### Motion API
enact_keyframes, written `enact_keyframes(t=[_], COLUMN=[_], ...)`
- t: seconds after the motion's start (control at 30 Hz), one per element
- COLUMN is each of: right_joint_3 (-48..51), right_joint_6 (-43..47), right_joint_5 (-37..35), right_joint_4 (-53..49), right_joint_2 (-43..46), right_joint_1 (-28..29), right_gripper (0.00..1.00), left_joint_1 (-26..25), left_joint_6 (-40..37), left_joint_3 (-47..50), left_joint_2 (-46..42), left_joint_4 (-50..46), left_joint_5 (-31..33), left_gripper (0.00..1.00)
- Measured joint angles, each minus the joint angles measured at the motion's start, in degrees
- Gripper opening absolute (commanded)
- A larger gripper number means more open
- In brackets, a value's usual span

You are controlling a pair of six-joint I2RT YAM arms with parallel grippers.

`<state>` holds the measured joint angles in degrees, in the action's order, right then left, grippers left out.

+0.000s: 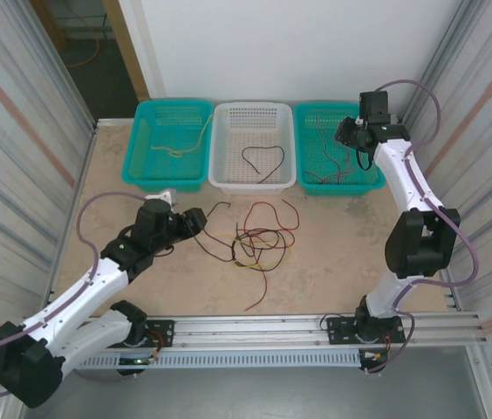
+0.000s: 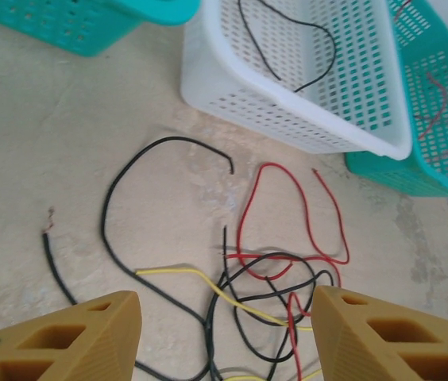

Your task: Untangle the cables

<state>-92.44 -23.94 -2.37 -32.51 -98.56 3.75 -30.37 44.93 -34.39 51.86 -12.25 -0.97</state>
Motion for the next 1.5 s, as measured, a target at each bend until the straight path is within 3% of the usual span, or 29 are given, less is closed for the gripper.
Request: enact_keyframes(t=[0.17, 0.27, 0.53, 0.87, 1.3, 1.5], right_joint_3=[3.98, 9.55, 26.75, 34.49, 21.84, 20.87], right_joint_6=[0.00, -0.11, -1.53, -6.01, -9.07, -11.61], right_joint_5=[0.68, 0.52, 1.09, 1.36, -1.01, -3.34], right_joint_4=[1.27, 1.38, 4.83, 7.56, 10.49, 11.63], right_joint_2=[2.99, 8.07, 23.93, 18.45, 3.30, 1.29], right_joint_1=[1.77, 6.12, 29.31, 45.68, 47.78, 48.17], right_gripper=[0.45, 0.40, 0.40, 0.42, 0.45, 0.47], left_joint_1=[1.60, 2.05, 2.03, 2.03, 2.03, 2.03], left_joint_6=[0.52, 0.94, 2.47, 3.30, 3.37, 3.58], left_joint_3=[0.02, 0.02, 0.02, 0.00, 0.02, 0.04], left_joint_2=[2.91, 6.19, 11.98, 12.90, 7.37, 8.33], left_joint_4=[-1.84, -3.21, -3.74, -2.67, -4.15, -5.97], left_joint_5=[-0.07, -0.09, -1.33, -2.16, -0.70, 0.48], left_gripper=[0.66, 0.64, 0.57, 0.53, 0.53, 0.53])
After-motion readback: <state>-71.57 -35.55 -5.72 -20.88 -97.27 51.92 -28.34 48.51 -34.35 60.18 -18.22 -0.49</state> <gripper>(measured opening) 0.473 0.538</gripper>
